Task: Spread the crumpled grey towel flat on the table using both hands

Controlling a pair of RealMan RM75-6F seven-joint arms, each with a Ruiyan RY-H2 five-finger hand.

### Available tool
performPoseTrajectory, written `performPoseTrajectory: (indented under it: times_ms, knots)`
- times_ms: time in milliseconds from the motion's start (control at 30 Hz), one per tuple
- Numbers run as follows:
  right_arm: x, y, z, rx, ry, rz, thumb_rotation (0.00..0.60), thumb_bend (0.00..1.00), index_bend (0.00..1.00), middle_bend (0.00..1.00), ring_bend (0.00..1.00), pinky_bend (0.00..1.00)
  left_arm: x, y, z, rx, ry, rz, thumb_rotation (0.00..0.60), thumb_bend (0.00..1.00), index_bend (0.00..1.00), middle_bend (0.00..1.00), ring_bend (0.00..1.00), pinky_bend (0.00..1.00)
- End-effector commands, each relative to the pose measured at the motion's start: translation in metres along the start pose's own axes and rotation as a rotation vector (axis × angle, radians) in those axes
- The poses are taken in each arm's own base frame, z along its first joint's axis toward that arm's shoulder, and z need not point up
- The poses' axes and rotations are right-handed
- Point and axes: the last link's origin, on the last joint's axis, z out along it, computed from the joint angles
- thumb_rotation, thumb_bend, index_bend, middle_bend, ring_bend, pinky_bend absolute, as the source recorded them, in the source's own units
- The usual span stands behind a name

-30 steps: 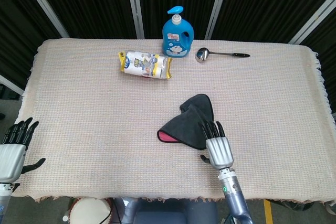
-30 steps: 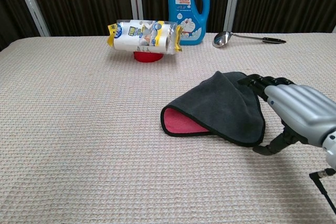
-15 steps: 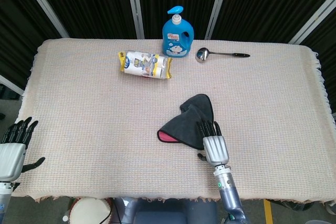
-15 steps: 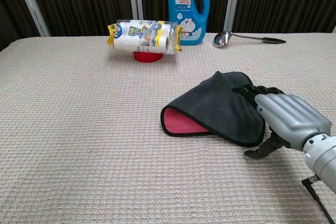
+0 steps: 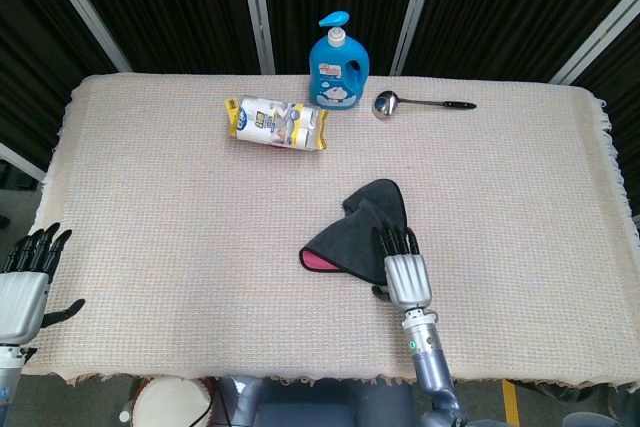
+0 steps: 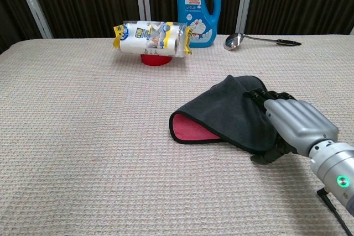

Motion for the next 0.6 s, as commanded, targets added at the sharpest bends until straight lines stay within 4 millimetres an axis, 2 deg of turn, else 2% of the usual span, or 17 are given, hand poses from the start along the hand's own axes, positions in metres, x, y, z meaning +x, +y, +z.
performPoseTrajectory:
  times_ms: [33, 100, 233, 400, 600]
  knots:
    - [-0.0007, 0.0011, 0.0038, -0.01, 0.014, -0.004, 0.6, 0.16, 0.0, 0.0, 0.0, 0.04, 0.0001, 0.0003, 0.0001, 0.0, 0.002, -0.001, 0.6, 0.0, 0.0, 0.0, 0.0, 0.08]
    - [-0.001, 0.0017, 0.0049, -0.013, 0.022, -0.007, 0.6, 0.18, 0.0, 0.0, 0.0, 0.04, 0.0003, 0.0002, -0.0001, 0.001, 0.003, -0.001, 0.6, 0.0, 0.0, 0.0, 0.0, 0.08]
    - [-0.0005, 0.0035, 0.0063, -0.017, 0.035, -0.006, 0.6, 0.3, 0.0, 0.0, 0.0, 0.04, 0.0004, -0.0002, -0.0001, 0.003, 0.003, -0.002, 0.6, 0.0, 0.0, 0.0, 0.0, 0.08]
    - [0.0035, 0.0054, 0.0065, -0.022, 0.056, 0.002, 0.6, 0.39, 0.0, 0.0, 0.0, 0.04, 0.0002, -0.0005, -0.0004, 0.004, 0.002, -0.003, 0.6, 0.0, 0.0, 0.0, 0.0, 0.08]
    - [0.008, 0.0087, 0.0039, -0.027, 0.063, 0.008, 0.6, 0.41, 0.0, 0.0, 0.0, 0.04, 0.0005, 0.0007, -0.0007, 0.001, 0.002, -0.007, 0.6, 0.0, 0.0, 0.0, 0.0, 0.08]
